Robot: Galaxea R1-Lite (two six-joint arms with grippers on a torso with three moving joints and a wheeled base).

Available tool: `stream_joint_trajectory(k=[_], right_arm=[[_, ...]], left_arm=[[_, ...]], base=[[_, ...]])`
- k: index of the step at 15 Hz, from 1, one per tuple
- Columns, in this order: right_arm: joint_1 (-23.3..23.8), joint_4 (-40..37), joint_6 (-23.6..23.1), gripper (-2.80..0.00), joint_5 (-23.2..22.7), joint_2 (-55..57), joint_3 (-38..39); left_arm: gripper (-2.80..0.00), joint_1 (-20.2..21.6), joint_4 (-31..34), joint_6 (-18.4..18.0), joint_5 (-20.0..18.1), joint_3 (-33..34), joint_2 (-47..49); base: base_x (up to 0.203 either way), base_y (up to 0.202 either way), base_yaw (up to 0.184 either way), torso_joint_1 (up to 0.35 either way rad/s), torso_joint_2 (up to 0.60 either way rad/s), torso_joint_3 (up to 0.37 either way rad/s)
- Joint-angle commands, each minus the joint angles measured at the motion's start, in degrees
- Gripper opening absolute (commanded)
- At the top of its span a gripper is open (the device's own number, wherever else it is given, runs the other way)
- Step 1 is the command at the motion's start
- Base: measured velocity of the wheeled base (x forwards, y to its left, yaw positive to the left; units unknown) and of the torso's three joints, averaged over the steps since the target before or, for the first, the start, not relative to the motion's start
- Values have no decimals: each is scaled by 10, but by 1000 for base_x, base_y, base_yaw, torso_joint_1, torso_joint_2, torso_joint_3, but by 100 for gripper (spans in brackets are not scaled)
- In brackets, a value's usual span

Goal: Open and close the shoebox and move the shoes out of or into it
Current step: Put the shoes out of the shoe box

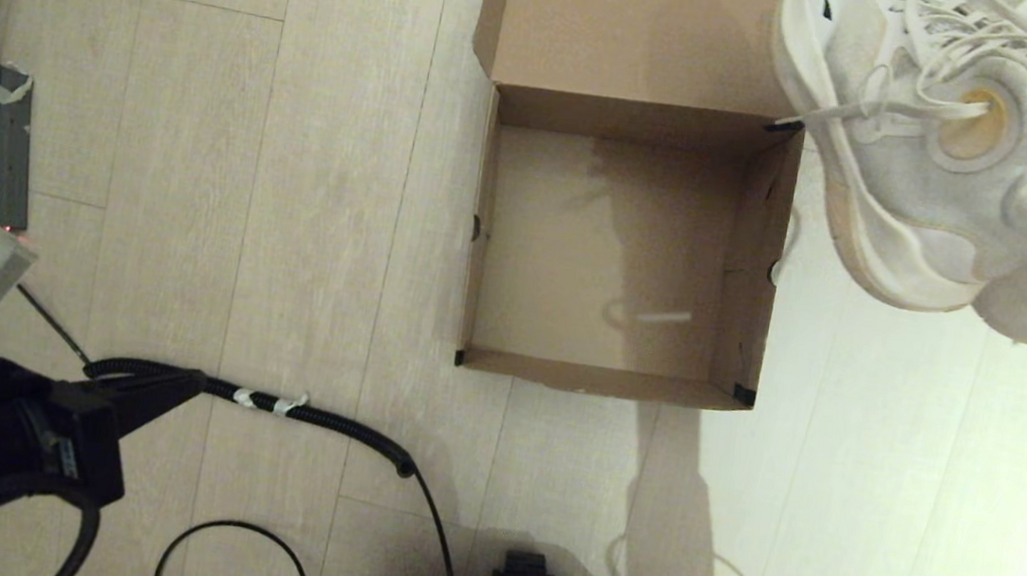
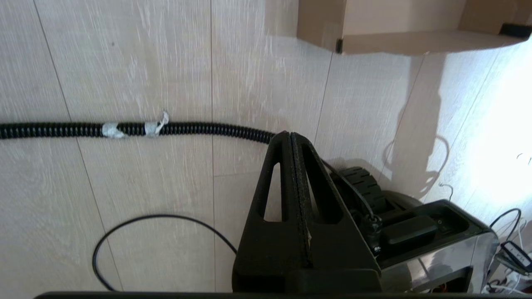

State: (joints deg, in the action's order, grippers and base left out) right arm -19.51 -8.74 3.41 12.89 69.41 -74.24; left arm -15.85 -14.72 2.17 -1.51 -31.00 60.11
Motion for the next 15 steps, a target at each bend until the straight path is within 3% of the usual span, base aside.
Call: stream_joint_trajectory(k=[1, 7, 11, 15], right_arm=[[58, -5, -7, -280, 0, -27, -8], [241, -3, -19, -280, -2, 26, -1], [274, 26, -15, -280, -3, 102, 44], [274, 208, -19, -280, -3, 200, 128]], left_arm=[[-280, 0, -2, 0, -1, 0, -7], [-280, 0, -4, 15, -37, 11, -7], [-280, 0, -4, 26, -46, -4, -1], [-280, -1, -5, 26, -46, -7, 18]], base=[[0, 0, 0, 0, 0, 0], [0, 0, 0, 0, 0, 0], [0, 0, 0, 0, 0, 0], [0, 0, 0, 0, 0, 0]])
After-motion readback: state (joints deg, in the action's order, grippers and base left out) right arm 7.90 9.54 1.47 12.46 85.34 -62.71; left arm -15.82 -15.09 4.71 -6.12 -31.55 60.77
